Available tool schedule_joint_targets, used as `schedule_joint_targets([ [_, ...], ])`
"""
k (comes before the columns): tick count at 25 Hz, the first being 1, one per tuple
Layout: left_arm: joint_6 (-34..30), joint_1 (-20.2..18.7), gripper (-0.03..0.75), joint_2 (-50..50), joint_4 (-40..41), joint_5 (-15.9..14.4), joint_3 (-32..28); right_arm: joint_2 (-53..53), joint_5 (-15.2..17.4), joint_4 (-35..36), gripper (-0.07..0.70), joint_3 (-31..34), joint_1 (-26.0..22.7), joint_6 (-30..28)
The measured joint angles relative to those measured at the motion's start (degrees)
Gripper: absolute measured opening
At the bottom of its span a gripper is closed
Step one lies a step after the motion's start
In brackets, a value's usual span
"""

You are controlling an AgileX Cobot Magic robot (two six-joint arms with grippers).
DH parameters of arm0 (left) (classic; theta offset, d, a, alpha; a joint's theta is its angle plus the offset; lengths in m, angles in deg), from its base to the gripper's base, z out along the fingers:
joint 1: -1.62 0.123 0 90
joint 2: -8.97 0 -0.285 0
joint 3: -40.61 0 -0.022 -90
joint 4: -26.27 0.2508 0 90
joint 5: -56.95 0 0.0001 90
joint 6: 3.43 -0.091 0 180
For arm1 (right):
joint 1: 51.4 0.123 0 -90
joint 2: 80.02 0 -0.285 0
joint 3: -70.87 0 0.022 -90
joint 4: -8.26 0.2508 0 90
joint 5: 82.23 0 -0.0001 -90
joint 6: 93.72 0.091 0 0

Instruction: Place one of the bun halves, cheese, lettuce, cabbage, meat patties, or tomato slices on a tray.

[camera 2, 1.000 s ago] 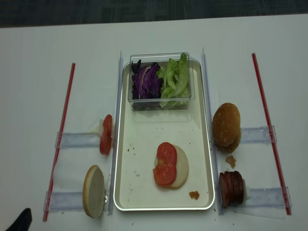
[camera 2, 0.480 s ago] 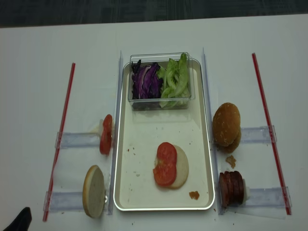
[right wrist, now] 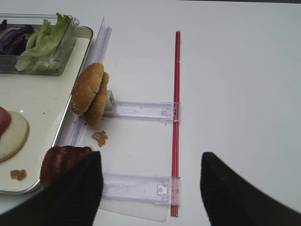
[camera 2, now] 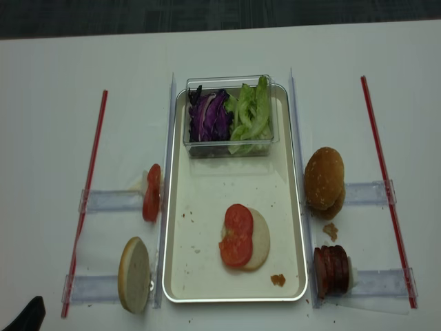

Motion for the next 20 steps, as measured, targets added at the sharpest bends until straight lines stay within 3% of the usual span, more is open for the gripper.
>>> schedule_joint_targets([
  [20,0.0,0.0,0.468,0.0,0.0,0.0,0.0,0.0,0.0,0.0,0.468,0.0,0.0,-0.1],
])
